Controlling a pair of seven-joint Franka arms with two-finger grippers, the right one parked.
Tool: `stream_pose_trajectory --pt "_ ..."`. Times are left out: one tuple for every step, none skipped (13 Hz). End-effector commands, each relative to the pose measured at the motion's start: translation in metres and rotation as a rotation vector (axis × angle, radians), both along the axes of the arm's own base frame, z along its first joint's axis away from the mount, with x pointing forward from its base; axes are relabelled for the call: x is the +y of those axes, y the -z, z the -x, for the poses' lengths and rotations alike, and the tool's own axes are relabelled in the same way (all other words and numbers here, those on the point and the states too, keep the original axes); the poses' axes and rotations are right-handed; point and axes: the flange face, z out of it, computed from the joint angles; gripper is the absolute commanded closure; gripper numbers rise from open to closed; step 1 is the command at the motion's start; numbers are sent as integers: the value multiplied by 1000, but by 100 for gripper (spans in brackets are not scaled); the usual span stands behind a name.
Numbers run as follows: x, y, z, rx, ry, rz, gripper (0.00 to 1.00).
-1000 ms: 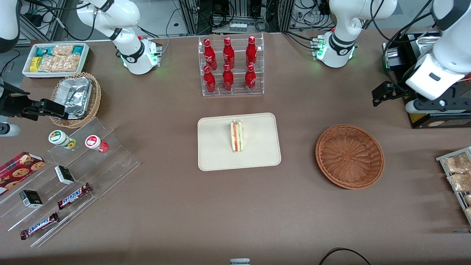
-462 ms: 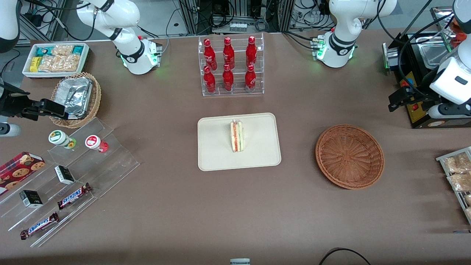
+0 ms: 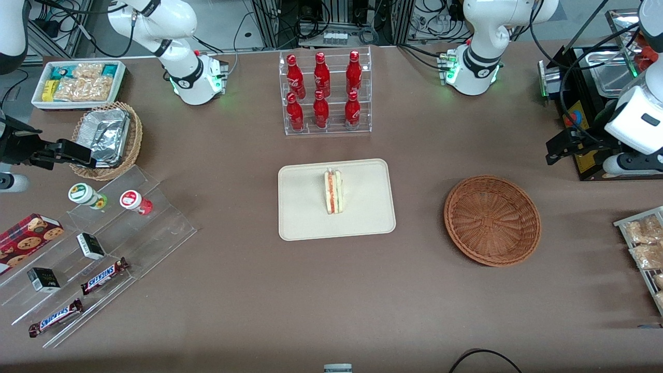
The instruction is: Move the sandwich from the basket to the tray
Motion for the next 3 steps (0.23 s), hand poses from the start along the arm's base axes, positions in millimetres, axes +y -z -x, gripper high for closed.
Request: stream_pose_trajectory --pt "9 -5 -1 11 3 -2 0" --pt "9 -5 -1 11 17 -2 0" --pt "9 -6 0 11 27 -2 0"
